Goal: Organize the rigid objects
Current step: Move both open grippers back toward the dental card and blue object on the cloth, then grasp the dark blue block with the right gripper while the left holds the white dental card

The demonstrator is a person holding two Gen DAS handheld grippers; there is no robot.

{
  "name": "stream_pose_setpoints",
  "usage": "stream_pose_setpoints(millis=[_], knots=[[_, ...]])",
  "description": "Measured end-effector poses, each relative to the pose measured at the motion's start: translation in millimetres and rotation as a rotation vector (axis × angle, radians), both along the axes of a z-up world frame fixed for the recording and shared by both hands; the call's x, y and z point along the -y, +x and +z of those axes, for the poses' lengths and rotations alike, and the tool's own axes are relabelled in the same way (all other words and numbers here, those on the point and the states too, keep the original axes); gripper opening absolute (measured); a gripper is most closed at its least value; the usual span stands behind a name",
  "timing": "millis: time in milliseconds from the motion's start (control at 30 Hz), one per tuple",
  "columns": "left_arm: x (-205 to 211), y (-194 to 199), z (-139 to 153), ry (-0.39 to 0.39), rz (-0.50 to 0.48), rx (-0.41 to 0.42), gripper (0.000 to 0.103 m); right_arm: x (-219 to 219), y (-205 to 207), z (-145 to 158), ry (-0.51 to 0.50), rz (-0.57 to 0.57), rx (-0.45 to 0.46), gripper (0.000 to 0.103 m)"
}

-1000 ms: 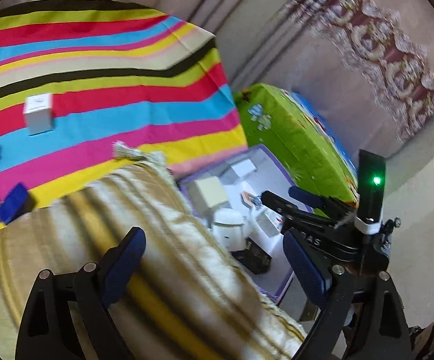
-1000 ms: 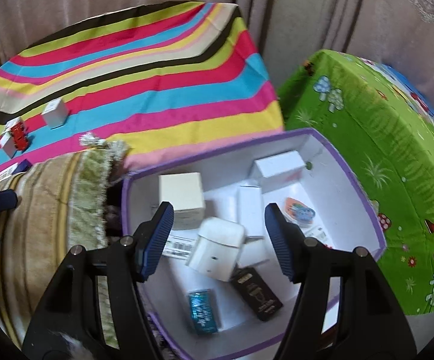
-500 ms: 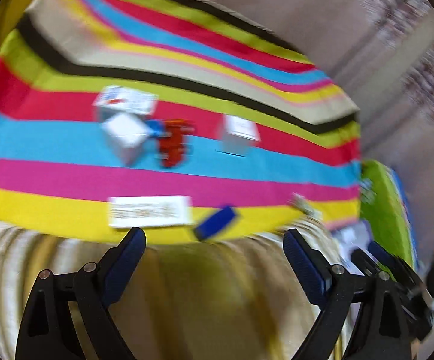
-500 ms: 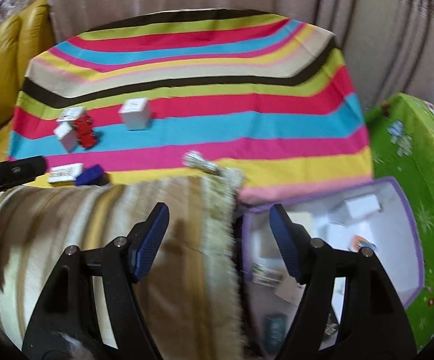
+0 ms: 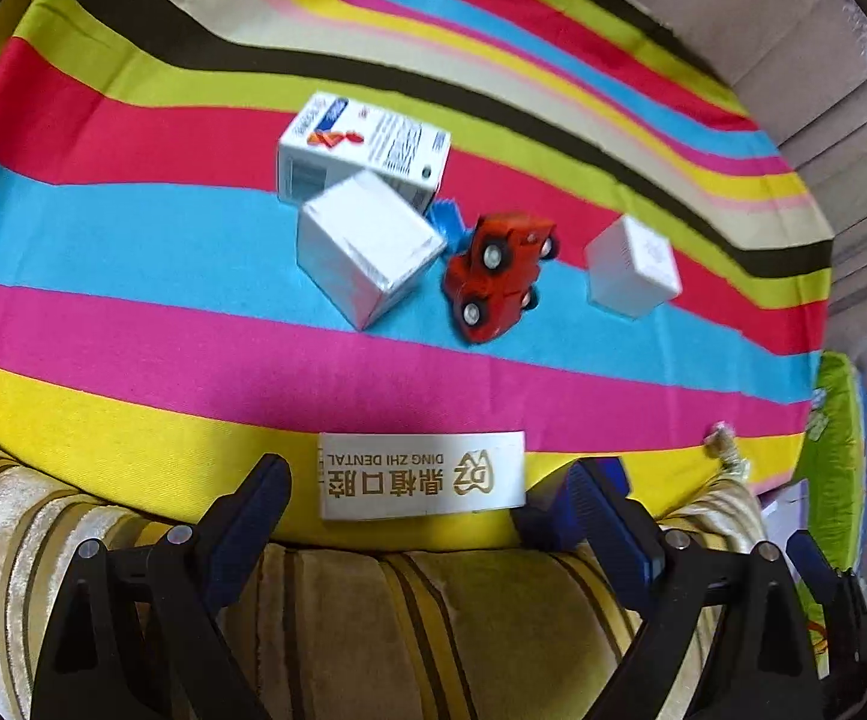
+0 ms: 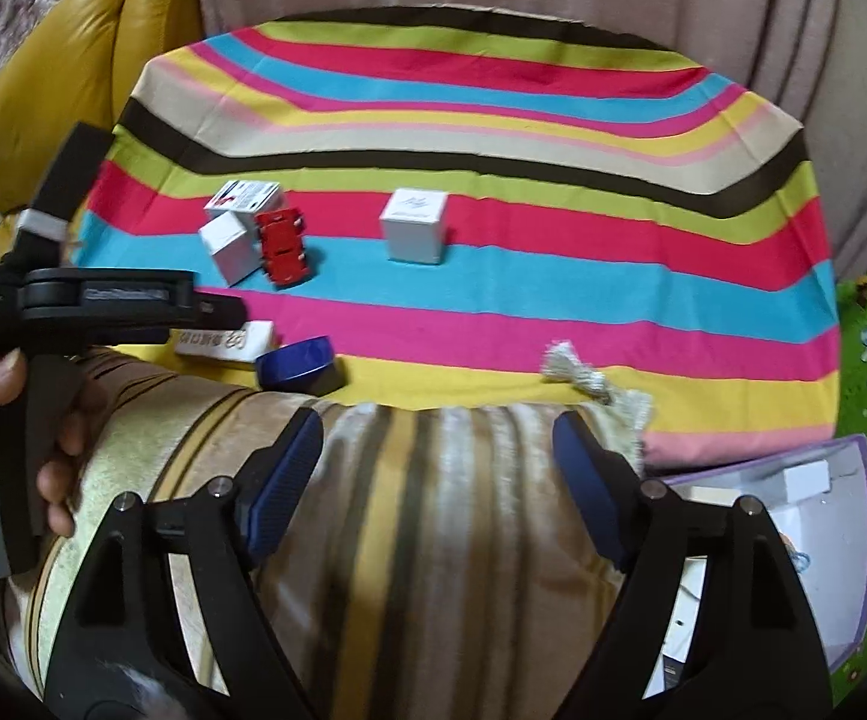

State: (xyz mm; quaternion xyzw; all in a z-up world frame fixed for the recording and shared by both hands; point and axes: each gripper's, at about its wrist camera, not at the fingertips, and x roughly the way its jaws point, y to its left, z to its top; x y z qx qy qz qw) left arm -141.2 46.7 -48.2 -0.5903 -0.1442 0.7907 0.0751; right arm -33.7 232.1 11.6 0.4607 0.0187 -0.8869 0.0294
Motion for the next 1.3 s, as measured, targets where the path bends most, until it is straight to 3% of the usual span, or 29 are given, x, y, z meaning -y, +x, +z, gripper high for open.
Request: stream_pose_setpoints(millis=[233, 500, 600, 700, 800, 933, 1033, 1133, 1300], knots=[[-11.2, -5.0, -6.6, -0.05, -0.02, 0.029, 0.095, 8.5, -0.6, -8.9, 0.015, 0.025, 0.022, 0.082], [-26.5, -3.4, -10.8, -0.186, -0.071, 0.01, 0.094, 12.9, -2.0, -13.3, 0.034, 0.03, 0.028, 0.086], [-33.1, 0.2, -10.6, -0.254, -0.089, -0.013, 0.086, 15.0, -1.6, -14.9, 0.043, 0.037, 0.029, 0.087], [-38.9, 1.9, -10.5, -0.274, -0.104, -0.029, 0.084, 15.3, -1.4, -16.9, 0.044, 0.036, 0.036, 0.088], [-31.7, 5.7, -7.6, -0.225, -0.088, -0.049, 0.084, 17.3, -1.3, -16.9, 0.056, 0.039, 0.037, 0.089], [-3.8, 13.9, -1.6, -0.052, -0.007, -0.083, 0.084, 22.6, -5.2, -16.7, 0.074, 0.053, 0.043, 0.089], [9.8, 21.5, 6.7, 0.014, 0.034, -0.13, 0.084, 31.6, -11.9, -16.2, 0.077, 0.083, 0.045, 0.089], [12.5, 27.4, 14.0, 0.022, 0.048, -0.171, 0.084, 43.3, -22.9, -17.4, 0.076, 0.114, 0.052, 0.089], [25.9, 25.9, 11.9, 0.05, 0.063, -0.169, 0.084, 61.2, -47.4, -33.9, 0.092, 0.155, 0.105, 0.089]])
